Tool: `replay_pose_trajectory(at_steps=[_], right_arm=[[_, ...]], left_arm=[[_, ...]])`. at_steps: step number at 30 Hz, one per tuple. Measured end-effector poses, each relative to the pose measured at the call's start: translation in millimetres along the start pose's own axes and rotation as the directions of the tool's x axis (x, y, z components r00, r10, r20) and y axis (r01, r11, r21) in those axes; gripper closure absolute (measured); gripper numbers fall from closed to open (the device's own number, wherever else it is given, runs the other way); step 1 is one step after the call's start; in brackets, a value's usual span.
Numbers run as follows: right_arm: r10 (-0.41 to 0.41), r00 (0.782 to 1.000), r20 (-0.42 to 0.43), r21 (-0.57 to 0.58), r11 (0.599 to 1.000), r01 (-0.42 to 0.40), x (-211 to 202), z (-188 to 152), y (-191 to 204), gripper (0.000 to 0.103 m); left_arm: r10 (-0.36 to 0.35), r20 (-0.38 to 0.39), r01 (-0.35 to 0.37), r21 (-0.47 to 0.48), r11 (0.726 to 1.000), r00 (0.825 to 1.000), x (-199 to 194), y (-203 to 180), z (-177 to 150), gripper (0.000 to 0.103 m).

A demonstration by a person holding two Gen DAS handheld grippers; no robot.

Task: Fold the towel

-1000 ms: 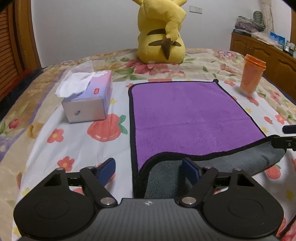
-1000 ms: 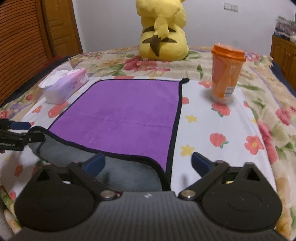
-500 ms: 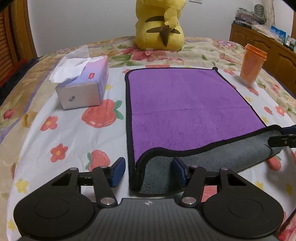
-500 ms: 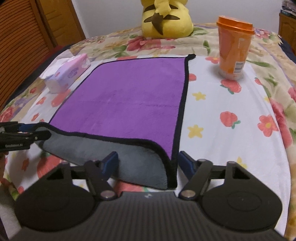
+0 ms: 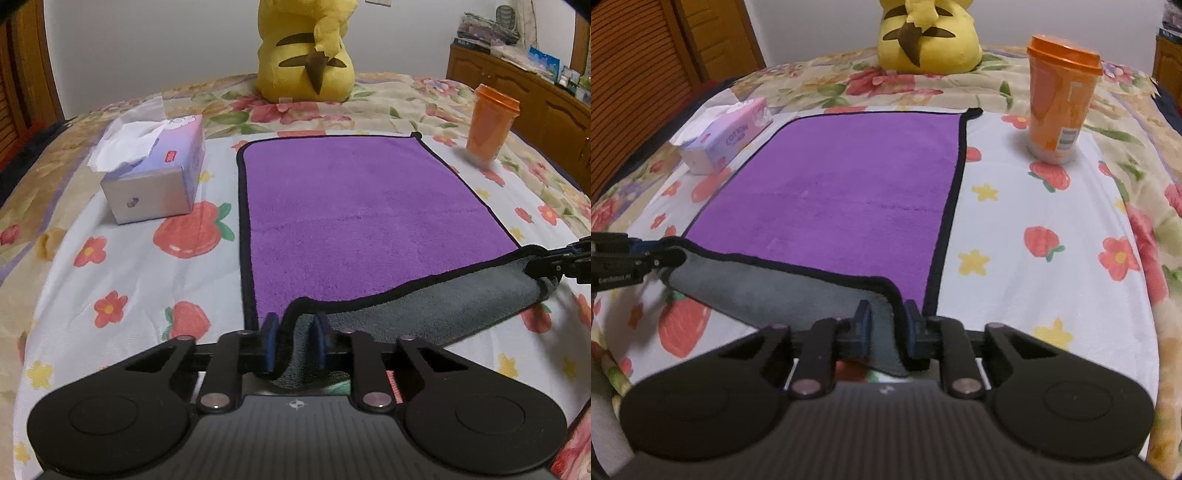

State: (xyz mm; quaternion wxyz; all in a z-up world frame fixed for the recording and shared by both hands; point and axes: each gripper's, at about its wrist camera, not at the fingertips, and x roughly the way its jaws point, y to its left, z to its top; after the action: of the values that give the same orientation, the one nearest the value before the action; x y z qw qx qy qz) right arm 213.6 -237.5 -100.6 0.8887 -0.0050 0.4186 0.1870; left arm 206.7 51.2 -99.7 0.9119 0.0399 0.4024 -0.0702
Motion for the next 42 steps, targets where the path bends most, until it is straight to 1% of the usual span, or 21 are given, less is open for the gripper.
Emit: replay_pose_trajectory(at_steps=[1,2,5,8,11,21,36,42], right_arm=[[-0.002,1.000,0.001,-0.003,1.000,0.002,-0.2,0.3,0.0,0.092],[0.001,1.000,0.001,-0.005,1.000,-0.001,-0.3,0.4,0.1,0.095],[0.003,1.000,0.005,-0.018,1.000,-0.002,-1.0,0.4,0.8,0.098],[0.004,1.000,0.017,-0.023,1.000,-0.004,-2.5,1.8,1.5,0.098],[0.006,0.999,0.035,-0.025,1.000,-0.005,-5.6,3.6,2.0,0.098],[0.028,0.994,0.105,-0.019,0.999,-0.026,-15.3,12.5,-2.3,0.099],[0.055,0.984,0.170,-0.030,0.998,-0.051,-26.8,22.0,-4.8,0.099],[0.068,0.979,0.194,-0.045,0.997,-0.061,-30.6,26.0,-3.7,0.099]], left_arm=[[-0.002,0.003,0.002,-0.002,1.000,1.000,-1.0,0.3,0.3,0.085],[-0.004,0.006,0.004,-0.004,1.000,1.000,-1.8,0.6,1.0,0.087],[-0.013,0.017,0.014,-0.006,1.000,1.000,-4.7,0.1,2.5,0.092],[-0.014,0.046,0.014,-0.001,1.000,0.999,-9.0,-1.1,3.6,0.094],[-0.027,0.062,0.028,-0.007,1.000,0.998,-12.9,-1.3,5.5,0.094],[-0.039,0.129,0.041,-0.016,0.999,0.991,-26.3,-2.0,12.4,0.094],[-0.046,0.225,0.052,-0.021,0.998,0.973,-48.5,-5.1,23.6,0.094],[-0.044,0.245,0.051,-0.021,0.998,0.969,-50.7,-5.8,26.9,0.094]])
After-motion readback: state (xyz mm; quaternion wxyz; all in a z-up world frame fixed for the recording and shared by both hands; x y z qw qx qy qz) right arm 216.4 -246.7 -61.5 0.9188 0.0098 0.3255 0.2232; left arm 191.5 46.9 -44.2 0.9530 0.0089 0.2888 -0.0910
